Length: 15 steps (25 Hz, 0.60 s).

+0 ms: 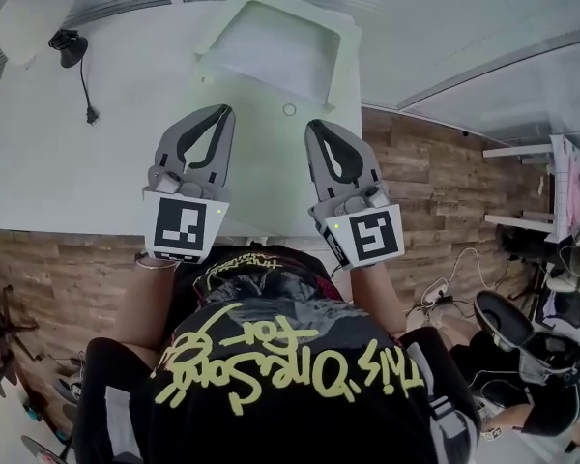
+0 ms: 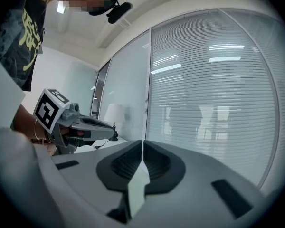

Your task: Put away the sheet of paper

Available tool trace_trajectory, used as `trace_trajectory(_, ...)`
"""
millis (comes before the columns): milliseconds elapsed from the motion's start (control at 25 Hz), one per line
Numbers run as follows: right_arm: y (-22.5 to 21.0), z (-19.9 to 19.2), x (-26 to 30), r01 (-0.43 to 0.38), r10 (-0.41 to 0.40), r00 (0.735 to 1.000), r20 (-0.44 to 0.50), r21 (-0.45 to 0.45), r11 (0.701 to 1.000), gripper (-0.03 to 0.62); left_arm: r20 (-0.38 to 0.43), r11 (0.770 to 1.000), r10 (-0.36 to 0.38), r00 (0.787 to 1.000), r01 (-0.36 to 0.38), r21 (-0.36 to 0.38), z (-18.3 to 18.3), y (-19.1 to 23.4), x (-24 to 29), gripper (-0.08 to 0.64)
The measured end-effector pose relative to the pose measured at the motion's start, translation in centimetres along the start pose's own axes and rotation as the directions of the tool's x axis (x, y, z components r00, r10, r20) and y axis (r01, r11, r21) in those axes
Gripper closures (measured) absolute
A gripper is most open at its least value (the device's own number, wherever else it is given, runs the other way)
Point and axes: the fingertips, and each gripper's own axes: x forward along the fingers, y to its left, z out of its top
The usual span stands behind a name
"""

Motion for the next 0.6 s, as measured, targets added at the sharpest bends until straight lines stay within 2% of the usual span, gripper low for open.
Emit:
trace_trajectory(200, 0.9, 0.8, -0.3, 0.025, -0.025, 1.000, 0.013, 0.006, 1.000, 0.581, 0.022, 0.998, -0.033, 0.999, 0.032, 0.060, 0.6, 0.2, -0.6, 0.549)
trace_trajectory(400, 2.1, 1.1, -0.1, 0.071, -0.071, 0.997, 0.012, 0.031, 0.997, 0.584, 0.052, 0.994, -0.078, 0.996, 0.074, 0.081, 0.7, 1.0, -1.4, 0.549)
trace_trajectory(600, 3.0, 1.4, -0.7, 0.136, -0.136, 0.990, 0.019, 0.019, 0.991, 0.586, 0.076, 0.990, -0.110, 0.991, 0.103, 0.098, 0.7, 1.0, -2.4, 0.549)
